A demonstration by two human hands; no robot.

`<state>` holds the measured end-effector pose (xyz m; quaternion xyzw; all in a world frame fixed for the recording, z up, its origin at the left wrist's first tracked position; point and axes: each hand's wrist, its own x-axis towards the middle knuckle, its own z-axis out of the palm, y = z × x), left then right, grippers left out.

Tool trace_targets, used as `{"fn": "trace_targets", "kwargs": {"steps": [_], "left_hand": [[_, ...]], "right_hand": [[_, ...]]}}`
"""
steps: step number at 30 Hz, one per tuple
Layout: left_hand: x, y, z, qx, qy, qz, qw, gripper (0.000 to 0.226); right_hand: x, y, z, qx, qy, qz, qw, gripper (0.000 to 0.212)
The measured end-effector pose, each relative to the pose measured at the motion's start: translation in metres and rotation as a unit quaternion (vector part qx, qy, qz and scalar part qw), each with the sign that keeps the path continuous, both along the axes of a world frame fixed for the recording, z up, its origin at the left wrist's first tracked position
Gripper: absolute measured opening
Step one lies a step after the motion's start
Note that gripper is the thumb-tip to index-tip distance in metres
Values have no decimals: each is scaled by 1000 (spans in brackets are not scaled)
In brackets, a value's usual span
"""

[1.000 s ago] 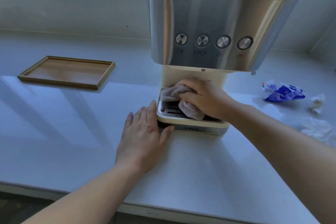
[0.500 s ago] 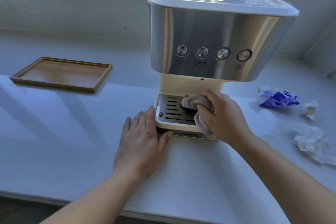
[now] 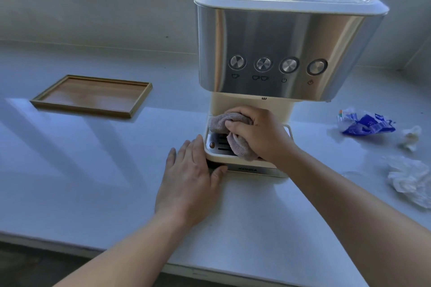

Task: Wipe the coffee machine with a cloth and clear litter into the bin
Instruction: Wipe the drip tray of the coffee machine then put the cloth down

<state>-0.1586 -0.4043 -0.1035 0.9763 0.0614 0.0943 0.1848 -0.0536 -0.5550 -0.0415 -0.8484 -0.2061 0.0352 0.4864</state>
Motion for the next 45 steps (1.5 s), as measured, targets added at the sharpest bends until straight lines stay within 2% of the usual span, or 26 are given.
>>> {"fn": "trace_targets", "kwargs": {"steps": [2, 3, 4, 7, 9, 12, 14, 17, 21, 23, 25, 27, 29, 30, 32, 33, 36, 37, 39, 40, 43, 45], "left_hand": [[1, 0, 1, -5, 3, -1, 1000, 77], [2, 0, 2, -8, 4, -3, 1000, 76], [2, 0, 3, -12, 6, -5, 1000, 74], [2, 1, 6, -12, 11, -11, 1000, 73], [1, 1, 6, -10, 10, -2, 1000, 75], [1, 1, 3, -6, 7, 0, 1000, 77], [2, 1, 1, -7, 8, 2, 1000, 78], [3, 1, 4, -8, 4, 2, 1000, 73], [2, 2, 3, -3, 10, 2, 1000, 78], [2, 3, 3, -19, 7, 7, 1000, 80], [2, 2, 4, -15, 6, 5, 1000, 80], [2, 1, 3, -13, 5, 5, 1000, 80], [2, 1, 3, -17, 7, 2, 1000, 80], [2, 0, 2, -17, 7, 1, 1000, 79], [2, 1, 2, -16, 7, 2, 1000, 78], [2, 1, 2, -16, 8, 0, 1000, 78], [1, 1, 4, -18, 7, 3, 1000, 78], [2, 1, 4, -17, 8, 2, 1000, 78], [2, -1, 4, -15, 12, -2, 1000, 77], [2, -1, 4, -15, 14, -3, 1000, 77], [3, -3, 7, -13, 17, -6, 1000, 75], [2, -2, 10, -12, 10, -3, 1000, 64]], "right_hand": [[-4, -4, -1, 71, 21, 46, 996, 13], [-7, -5, -2, 75, 22, 80, 994, 15], [-11, -4, -3, 52, 6, 117, 992, 16], [-15, 3, -5, -74, -122, 173, 974, 15], [-3, -2, -1, -133, -163, 160, 964, 11], [10, -11, 2, -218, -150, 76, 961, 11], [4, -2, -1, -179, -170, 72, 967, 9], [-12, 20, -2, -109, -180, 164, 964, 10], [-14, 4, 0, -148, -234, 206, 938, 25], [-12, -16, 4, -163, -231, 229, 932, 31], [-6, -36, 9, -190, -225, 204, 934, 28], [3, -52, 12, -180, -210, 108, 955, 22], [8, -57, 10, -107, -147, 2, 983, 24], [9, -54, 8, -54, -112, -16, 992, 28], [4, -41, 6, 11, -74, -11, 997, 36], [-1, -37, 5, 9, -83, 7, 996, 35], [-12, -37, -2, -135, -204, 53, 968, 21], [-14, -42, -6, -154, -209, 54, 964, 22], [-18, -45, -9, -146, -178, 43, 972, 34], [-18, -41, -9, -147, -183, 41, 971, 33], [-13, -10, -8, -165, -212, 51, 962, 13], [-8, 18, -5, -155, -205, 65, 964, 11]]}}
